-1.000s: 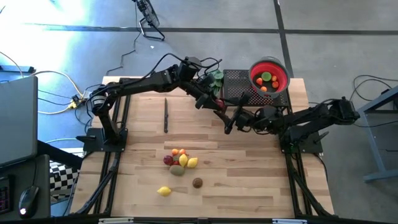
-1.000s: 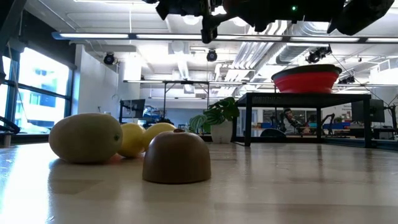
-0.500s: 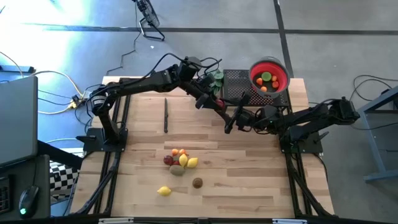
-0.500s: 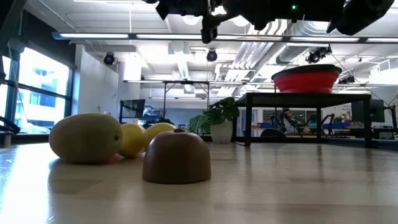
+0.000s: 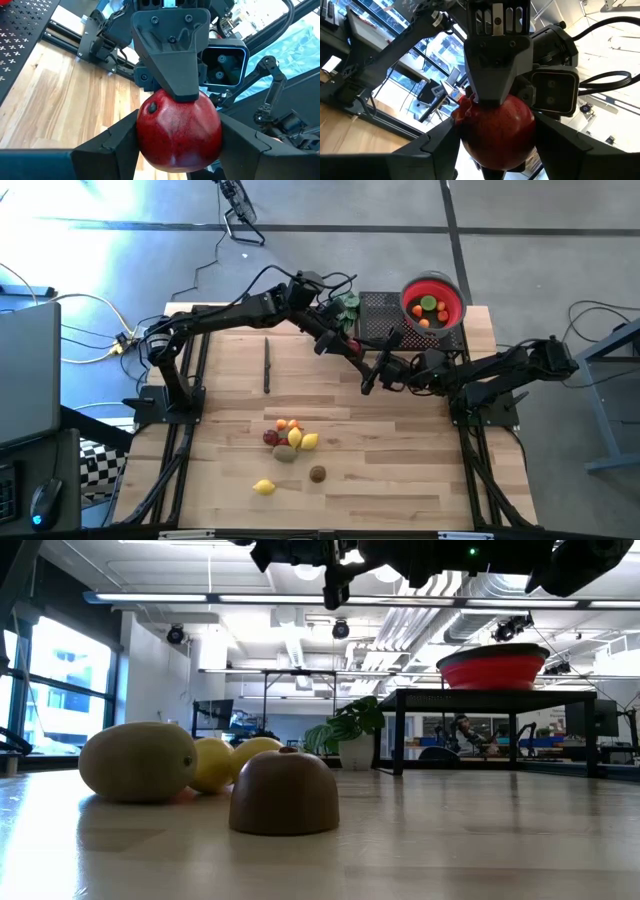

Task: Pick & Place Fruit
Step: Put the red pomegranate into the red strainer bowl

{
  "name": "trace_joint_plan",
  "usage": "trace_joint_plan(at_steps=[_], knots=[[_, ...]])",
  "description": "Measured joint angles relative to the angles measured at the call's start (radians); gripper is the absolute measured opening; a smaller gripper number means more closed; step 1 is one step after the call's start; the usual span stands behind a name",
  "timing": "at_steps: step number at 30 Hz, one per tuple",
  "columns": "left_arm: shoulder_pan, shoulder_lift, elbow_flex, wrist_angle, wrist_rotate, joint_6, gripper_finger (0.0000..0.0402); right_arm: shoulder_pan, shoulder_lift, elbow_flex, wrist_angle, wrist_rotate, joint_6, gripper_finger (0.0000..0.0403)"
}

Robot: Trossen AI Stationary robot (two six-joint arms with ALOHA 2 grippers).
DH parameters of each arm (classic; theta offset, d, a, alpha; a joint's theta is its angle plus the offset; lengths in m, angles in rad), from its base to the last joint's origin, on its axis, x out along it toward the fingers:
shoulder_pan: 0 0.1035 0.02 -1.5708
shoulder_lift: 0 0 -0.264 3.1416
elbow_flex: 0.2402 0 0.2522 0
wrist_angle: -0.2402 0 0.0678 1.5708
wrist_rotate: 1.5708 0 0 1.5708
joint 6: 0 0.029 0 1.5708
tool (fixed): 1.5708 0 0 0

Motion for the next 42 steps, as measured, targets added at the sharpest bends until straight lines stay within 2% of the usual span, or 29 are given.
trace_joint_plan(at_steps=[9, 15, 18, 24, 28, 32, 35, 42], knots=[[0.0, 0.0, 0.0, 0.0, -0.004, -0.002, 0.0212, 0.0, 0.0, 0.0, -0.001, 0.0, 0.007, 0.0221], [0.0, -0.002, 0.0, 0.001, -0.063, 0.003, 0.0213, -0.001, -0.001, 0.0, -0.006, 0.012, 0.008, 0.0221], [0.0, -0.002, 0.0, 0.007, -0.075, 0.013, 0.0227, -0.001, -0.001, 0.0, -0.005, 0.014, 0.018, 0.0221], [0.0, -0.002, 0.0, 0.015, -0.088, 0.014, 0.0289, 0.0, -0.001, 0.0, -0.012, 0.0, 0.02, 0.0222], [0.001, -0.002, 0.0, 0.011, -0.094, 0.01, 0.0312, 0.0, -0.001, 0.0, -0.011, 0.017, 0.016, 0.0221], [0.001, -0.002, 0.0, 0.009, -0.098, 0.007, 0.0316, 0.0, -0.001, 0.0, -0.012, 0.025, 0.014, 0.0222], [0.0, -0.002, 0.001, 0.009, -0.155, 0.007, 0.0315, 0.0, -0.001, 0.0, -0.014, 0.034, 0.014, 0.0222], [0.001, -0.001, 0.001, 0.024, -0.189, 0.025, 0.0315, 0.0, -0.001, 0.0, -0.025, 0.086, 0.014, 0.0223]])
